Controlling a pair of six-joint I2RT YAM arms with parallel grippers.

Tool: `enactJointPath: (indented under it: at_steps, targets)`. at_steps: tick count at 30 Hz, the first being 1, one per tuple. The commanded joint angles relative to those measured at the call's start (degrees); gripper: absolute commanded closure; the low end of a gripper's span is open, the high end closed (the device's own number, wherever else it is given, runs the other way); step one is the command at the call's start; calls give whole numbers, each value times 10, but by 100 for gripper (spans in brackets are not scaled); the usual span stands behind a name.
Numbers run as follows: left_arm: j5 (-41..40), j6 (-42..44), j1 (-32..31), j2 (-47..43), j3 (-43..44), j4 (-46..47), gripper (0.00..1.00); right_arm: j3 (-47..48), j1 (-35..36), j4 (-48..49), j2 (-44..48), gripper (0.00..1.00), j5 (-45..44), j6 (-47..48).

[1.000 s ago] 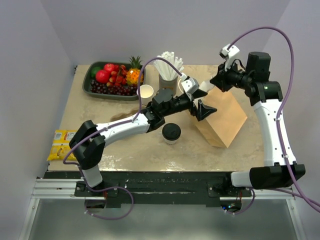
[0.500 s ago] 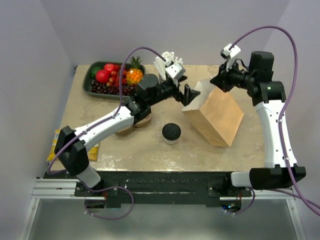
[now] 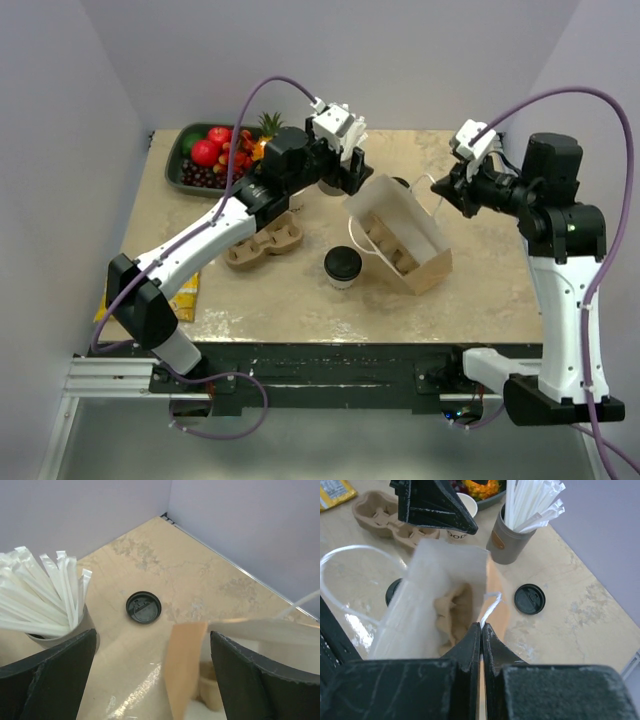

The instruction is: Pack the takeout coffee

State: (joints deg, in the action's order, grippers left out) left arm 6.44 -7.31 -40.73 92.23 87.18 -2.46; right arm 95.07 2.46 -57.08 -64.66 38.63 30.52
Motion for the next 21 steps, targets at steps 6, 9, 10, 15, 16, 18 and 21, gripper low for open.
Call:
enactJointPath:
  at_steps: [6, 9, 10, 15, 16, 18, 21]
  targets:
    - [79, -19, -1, -72, -95, -10, 0, -66, -3, -72, 58, 100, -14, 71]
    - [86, -5, -1, -85, -116, -13, 0, -82, -3, -59, 67, 100, -5, 50]
    - [101, 2, -1, -86, -121, -12, 0, -85, -3, -54, 69, 100, -6, 39]
    - [146, 41, -1, -95, -113, 16, 1, -121, -3, 42, 88, 100, -43, -34]
    - [155, 53, -1, -93, -107, 16, 1, -126, -3, 60, 89, 100, -61, -59]
    - [154, 65, -1, -85, -96, 15, 1, -127, -3, 111, 84, 100, -78, -84]
    - [144, 70, -1, -64, -66, 5, 1, -108, -3, 170, 53, 100, -98, -119]
